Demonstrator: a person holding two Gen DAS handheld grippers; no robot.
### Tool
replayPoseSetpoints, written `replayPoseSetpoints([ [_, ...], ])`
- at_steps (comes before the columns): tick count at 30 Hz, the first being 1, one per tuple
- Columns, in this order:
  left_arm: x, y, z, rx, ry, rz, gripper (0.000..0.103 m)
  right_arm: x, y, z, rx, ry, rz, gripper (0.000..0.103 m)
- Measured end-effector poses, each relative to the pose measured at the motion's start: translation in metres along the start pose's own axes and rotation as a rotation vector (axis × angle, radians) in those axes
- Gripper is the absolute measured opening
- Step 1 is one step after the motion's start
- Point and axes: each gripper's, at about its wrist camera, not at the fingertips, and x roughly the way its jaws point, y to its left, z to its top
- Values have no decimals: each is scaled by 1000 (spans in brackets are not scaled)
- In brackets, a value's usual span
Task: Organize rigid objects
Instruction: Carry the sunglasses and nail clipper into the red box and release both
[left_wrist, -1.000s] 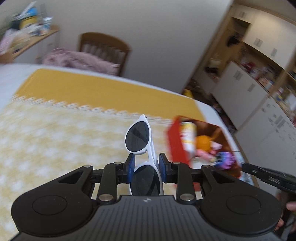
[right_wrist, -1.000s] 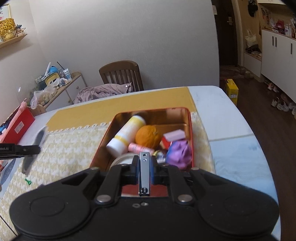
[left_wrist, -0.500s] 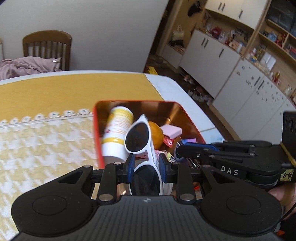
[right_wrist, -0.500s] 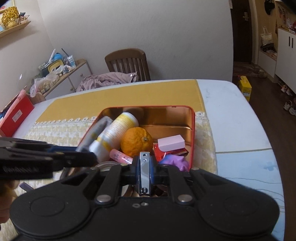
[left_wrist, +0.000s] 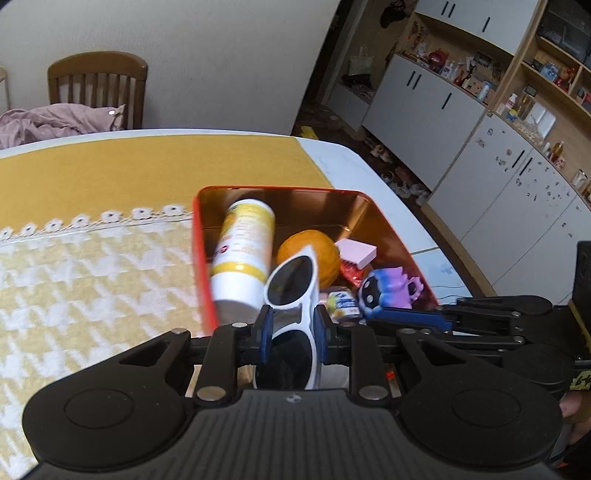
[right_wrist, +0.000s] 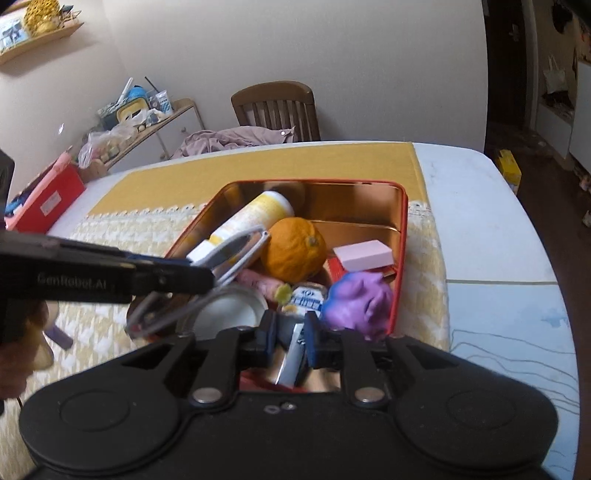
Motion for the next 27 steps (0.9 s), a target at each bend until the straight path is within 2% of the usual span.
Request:
replayPoseSetpoints([
  [6,-8,5,-5,-19,9,5,23,-6,-3,-6,45,6,4,23],
  [11,-13,4,-9,-3,9,24,31,-10,-1,-7,37,-4,-8,24],
  [14,-19,4,-12,-6,5,2,41,-8,-3,-4,70,17,-11,29],
  [17,-28,-1,-14,9,-14,-2,52,-5,-4,-1,74,35,-5,29],
  [19,-35,-3,-17,15,-30,18,66,-4,-3,-1,63,45,-11,31],
  [22,-47,2,-19,-1,-42,22,66,-7,-4,-1,61,54,-19,31],
  [27,-72,24,-27,-40,-44,93,66,-13,-10,-2,57,78,-23,30],
])
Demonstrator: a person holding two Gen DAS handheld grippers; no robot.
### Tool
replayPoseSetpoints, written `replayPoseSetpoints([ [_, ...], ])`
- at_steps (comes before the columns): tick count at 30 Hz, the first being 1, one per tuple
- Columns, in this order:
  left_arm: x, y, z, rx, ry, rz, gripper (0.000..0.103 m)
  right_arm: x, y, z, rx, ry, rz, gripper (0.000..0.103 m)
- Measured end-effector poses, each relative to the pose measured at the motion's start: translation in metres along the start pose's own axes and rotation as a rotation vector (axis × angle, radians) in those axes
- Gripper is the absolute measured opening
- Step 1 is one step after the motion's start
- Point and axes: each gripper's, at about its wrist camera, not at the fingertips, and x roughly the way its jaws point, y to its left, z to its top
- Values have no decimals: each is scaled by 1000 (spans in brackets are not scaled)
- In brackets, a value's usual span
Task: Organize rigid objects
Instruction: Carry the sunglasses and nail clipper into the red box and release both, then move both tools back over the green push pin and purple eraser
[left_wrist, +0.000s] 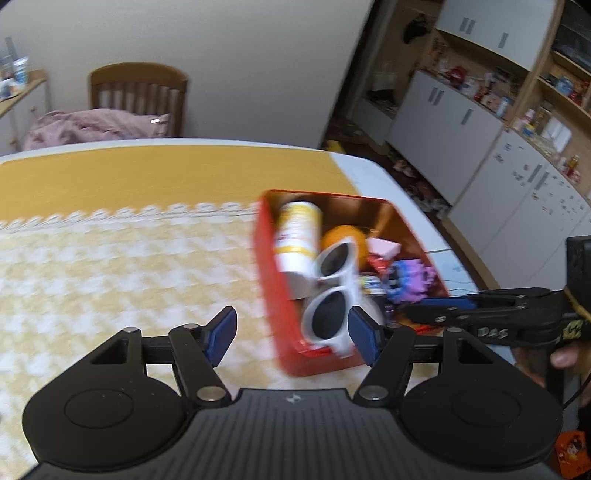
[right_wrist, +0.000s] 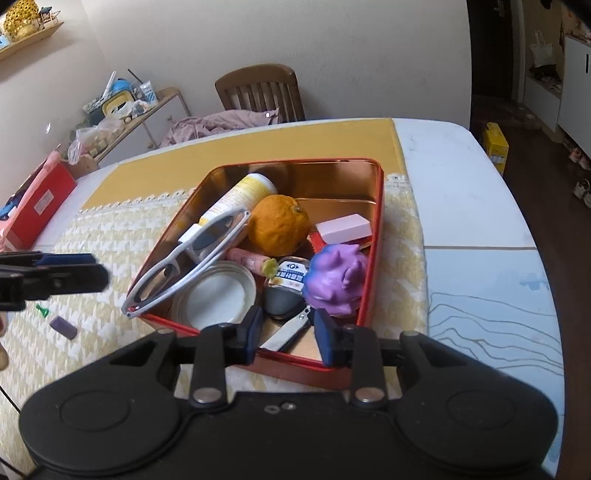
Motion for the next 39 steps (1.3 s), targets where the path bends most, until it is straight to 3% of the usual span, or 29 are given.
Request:
replayPoseSetpoints([
  [8,-59,60,-31,-97,-64,186,66,-18,13,-4,-53,-40,-39,37],
  [17,-102,114,-68,-122,-126,307,66,-28,68,-13,-144,-34,-49,62],
  [20,-113,128,-78,-127,-139,305,70,-29,96,-18,-156,-37,-27,68],
  [23,-126,137,-85,-131,-153,307,70,-30,123,-23,-174,-62,-14,80],
  [26,-138,143,-91,-110,-156,266,83,-33,146,-30,-146,-78,4,84],
  [30,-153,143,-100,-41,-149,211,85,-44,174,-44,-129,-127,-4,97],
  [35,-162,147,-113,7,-150,164,89,-55,209,-56,-132,-184,-37,103],
  [39,-154,158,-119,16,-146,165,89,-36,239,-64,-171,-198,-66,103],
])
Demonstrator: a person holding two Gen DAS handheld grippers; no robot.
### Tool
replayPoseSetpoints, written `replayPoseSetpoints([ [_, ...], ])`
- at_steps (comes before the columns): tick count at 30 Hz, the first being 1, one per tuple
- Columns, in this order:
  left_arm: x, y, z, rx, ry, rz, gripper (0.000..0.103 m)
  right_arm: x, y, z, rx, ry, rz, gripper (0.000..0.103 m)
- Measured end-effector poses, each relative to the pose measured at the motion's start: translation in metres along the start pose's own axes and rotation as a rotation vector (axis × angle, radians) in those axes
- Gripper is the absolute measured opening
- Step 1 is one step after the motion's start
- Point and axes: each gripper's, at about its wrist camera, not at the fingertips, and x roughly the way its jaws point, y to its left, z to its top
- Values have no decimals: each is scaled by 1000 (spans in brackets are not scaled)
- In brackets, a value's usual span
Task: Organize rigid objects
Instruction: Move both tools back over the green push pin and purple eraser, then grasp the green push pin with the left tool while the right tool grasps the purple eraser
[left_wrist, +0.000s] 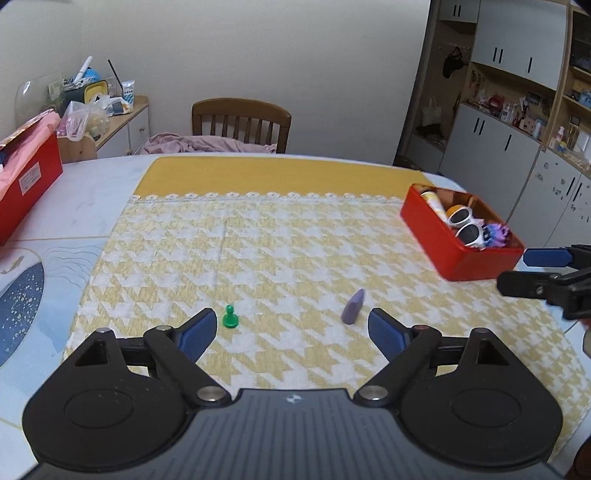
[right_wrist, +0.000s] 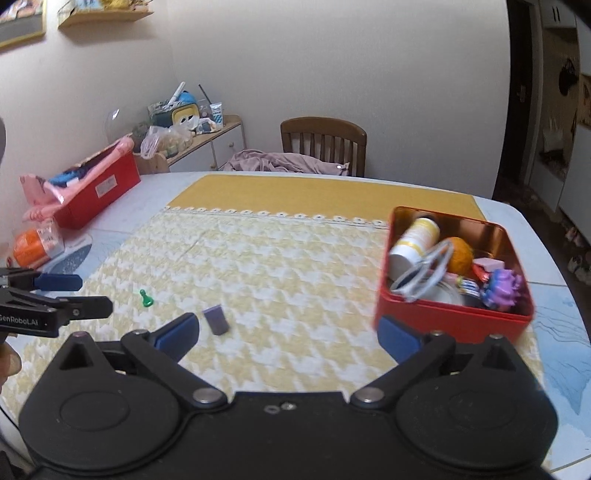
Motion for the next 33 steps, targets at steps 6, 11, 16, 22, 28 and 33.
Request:
replayPoseSetpoints([
  [6,32,20,-4,0,7,22,89,50,36,-9,-41,19,26,103],
  [11,59,33,-5,-2,20,38,89,82,54,-11,-86,45,22,100],
  [16,78,38,-7,7,19,47,89,105,60,-10,-126,80,15,87],
  [22,91,37,-10,30,24,62,69,119,66,-11,-157,107,13,65],
  [28,98,37,-12,42,45,88,38,127,70,-11,-165,131,32,36],
  [33,99,38,-10,46,50,112,17,132,70,-11,-160,150,28,20],
])
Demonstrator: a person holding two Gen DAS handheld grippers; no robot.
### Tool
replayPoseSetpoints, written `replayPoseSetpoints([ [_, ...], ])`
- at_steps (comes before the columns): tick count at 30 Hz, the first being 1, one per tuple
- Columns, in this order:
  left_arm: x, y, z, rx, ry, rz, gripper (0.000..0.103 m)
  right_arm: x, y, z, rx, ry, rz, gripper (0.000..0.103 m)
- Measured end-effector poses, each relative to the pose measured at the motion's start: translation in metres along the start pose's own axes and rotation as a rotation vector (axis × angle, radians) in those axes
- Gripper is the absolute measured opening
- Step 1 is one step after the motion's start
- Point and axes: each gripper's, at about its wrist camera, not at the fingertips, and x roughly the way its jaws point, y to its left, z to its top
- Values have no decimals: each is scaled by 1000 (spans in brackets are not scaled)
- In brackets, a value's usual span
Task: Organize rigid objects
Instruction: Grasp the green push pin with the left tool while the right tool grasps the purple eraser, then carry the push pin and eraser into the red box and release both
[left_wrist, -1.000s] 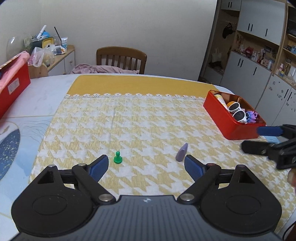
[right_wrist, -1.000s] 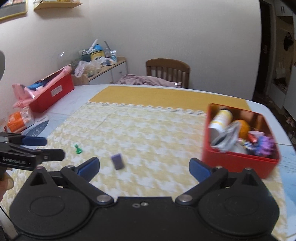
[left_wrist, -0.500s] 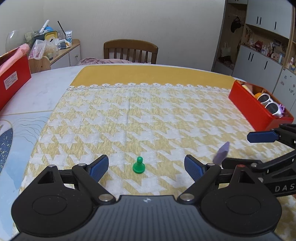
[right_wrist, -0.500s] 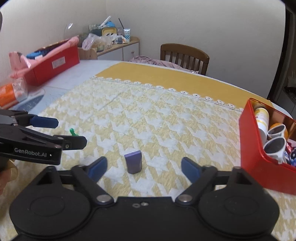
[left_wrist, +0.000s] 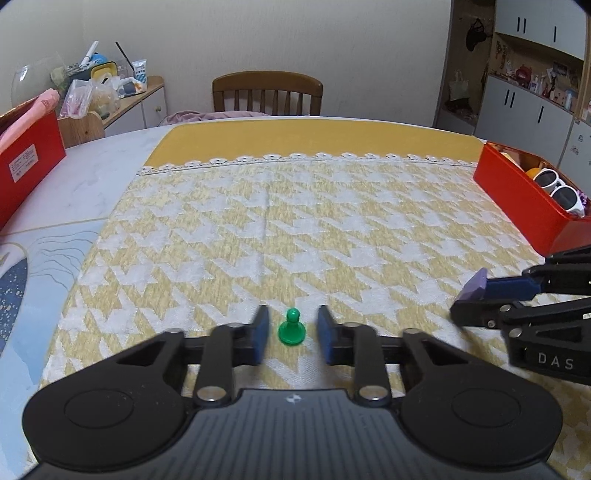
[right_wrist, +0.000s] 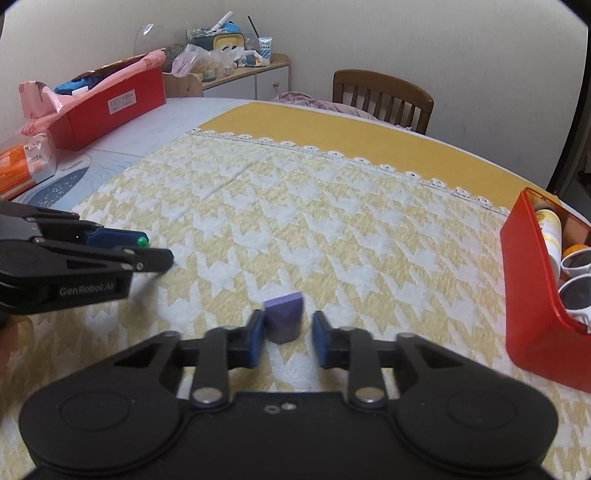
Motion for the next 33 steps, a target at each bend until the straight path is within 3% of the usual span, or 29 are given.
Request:
replayPoseSetpoints([
  [6,-1,-1,4,-5,10,19,15,-3,-2,1,4,-6,11,20],
  [15,-27,-18,20,-36,13,-14,15,-33,-16,6,47,-18,34,20],
  [33,-81,-115,82,38,-44,-153,15,-134,-89,9,139,-103,-8,20],
])
